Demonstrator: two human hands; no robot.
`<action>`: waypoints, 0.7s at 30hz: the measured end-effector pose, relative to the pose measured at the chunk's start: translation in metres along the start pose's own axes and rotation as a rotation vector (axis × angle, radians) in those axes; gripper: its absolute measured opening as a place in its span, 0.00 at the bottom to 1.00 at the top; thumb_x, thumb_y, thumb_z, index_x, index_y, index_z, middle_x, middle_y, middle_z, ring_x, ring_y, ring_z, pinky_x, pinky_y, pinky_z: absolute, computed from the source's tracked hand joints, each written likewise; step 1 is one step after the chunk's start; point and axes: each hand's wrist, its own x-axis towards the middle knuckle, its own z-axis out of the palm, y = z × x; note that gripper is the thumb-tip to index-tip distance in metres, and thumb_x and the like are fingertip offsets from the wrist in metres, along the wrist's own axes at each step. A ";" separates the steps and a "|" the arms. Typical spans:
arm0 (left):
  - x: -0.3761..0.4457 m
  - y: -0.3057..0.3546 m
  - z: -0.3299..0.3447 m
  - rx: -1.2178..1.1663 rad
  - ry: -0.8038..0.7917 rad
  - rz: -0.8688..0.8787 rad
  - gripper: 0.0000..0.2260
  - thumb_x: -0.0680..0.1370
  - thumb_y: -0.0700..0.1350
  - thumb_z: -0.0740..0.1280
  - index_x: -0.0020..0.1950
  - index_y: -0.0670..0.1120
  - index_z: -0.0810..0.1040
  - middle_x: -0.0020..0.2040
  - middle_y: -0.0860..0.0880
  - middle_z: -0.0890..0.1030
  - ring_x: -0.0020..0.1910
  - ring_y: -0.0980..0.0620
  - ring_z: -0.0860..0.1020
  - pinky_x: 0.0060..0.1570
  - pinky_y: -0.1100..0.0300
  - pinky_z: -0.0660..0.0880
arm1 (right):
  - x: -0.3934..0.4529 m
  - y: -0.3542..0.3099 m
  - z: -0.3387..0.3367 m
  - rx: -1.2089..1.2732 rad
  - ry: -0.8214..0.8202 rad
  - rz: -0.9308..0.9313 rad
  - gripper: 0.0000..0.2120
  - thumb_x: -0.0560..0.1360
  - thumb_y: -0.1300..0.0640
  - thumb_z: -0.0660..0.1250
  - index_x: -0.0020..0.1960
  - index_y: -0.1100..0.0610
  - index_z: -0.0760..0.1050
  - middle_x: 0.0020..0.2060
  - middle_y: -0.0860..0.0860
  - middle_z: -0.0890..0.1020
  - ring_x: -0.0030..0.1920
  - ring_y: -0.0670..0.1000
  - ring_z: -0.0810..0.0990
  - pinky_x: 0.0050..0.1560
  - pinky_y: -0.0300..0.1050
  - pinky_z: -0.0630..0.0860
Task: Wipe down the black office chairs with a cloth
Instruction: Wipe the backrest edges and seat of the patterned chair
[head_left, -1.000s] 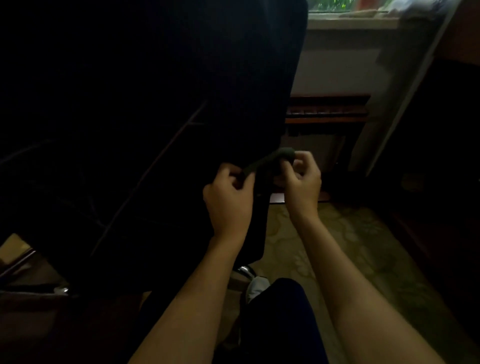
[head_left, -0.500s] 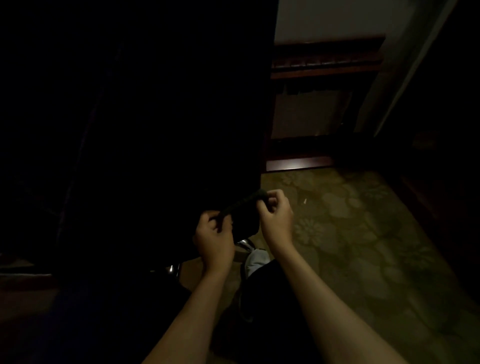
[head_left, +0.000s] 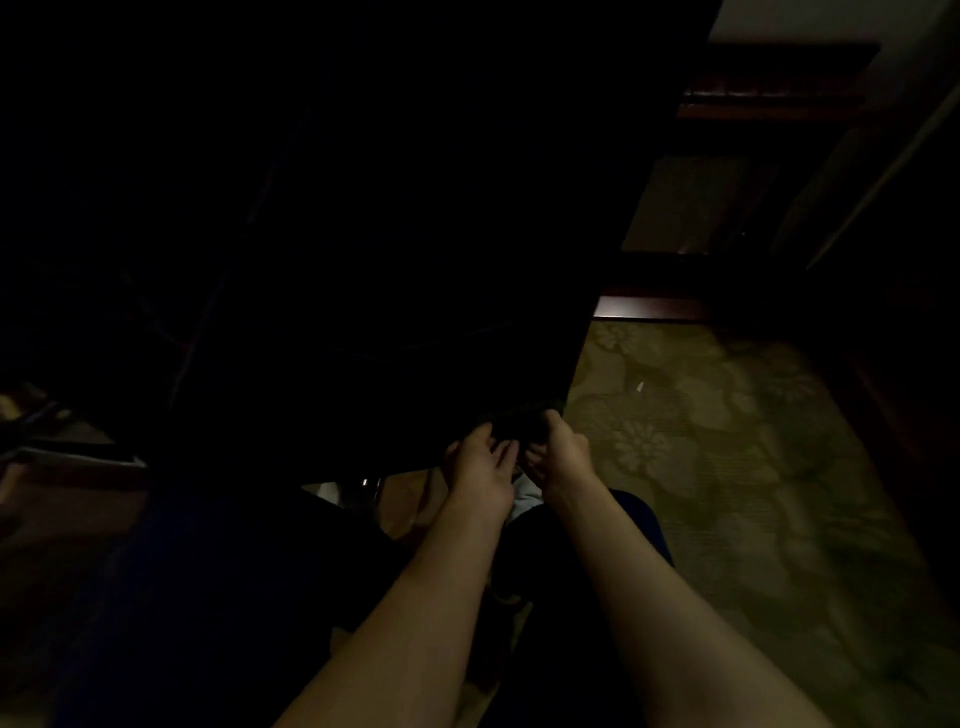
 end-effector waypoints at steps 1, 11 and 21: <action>0.000 0.002 -0.006 -0.023 0.006 0.001 0.17 0.81 0.34 0.60 0.71 0.37 0.67 0.69 0.35 0.69 0.69 0.39 0.69 0.66 0.50 0.71 | 0.000 0.003 0.003 -0.028 -0.002 0.003 0.07 0.80 0.56 0.61 0.49 0.59 0.73 0.34 0.53 0.75 0.31 0.49 0.72 0.33 0.42 0.69; 0.028 0.040 -0.084 -0.041 0.015 0.018 0.17 0.82 0.34 0.58 0.72 0.37 0.67 0.70 0.41 0.70 0.67 0.45 0.70 0.58 0.56 0.72 | -0.003 0.058 0.052 -0.102 -0.178 -0.030 0.14 0.81 0.65 0.56 0.65 0.64 0.70 0.56 0.63 0.79 0.55 0.61 0.80 0.50 0.55 0.82; 0.040 0.134 -0.167 -0.084 0.142 0.194 0.17 0.82 0.33 0.57 0.71 0.39 0.68 0.61 0.39 0.76 0.58 0.42 0.77 0.52 0.52 0.76 | -0.032 0.129 0.149 -0.053 -0.243 0.181 0.14 0.79 0.65 0.60 0.64 0.65 0.71 0.46 0.60 0.79 0.43 0.57 0.80 0.34 0.45 0.78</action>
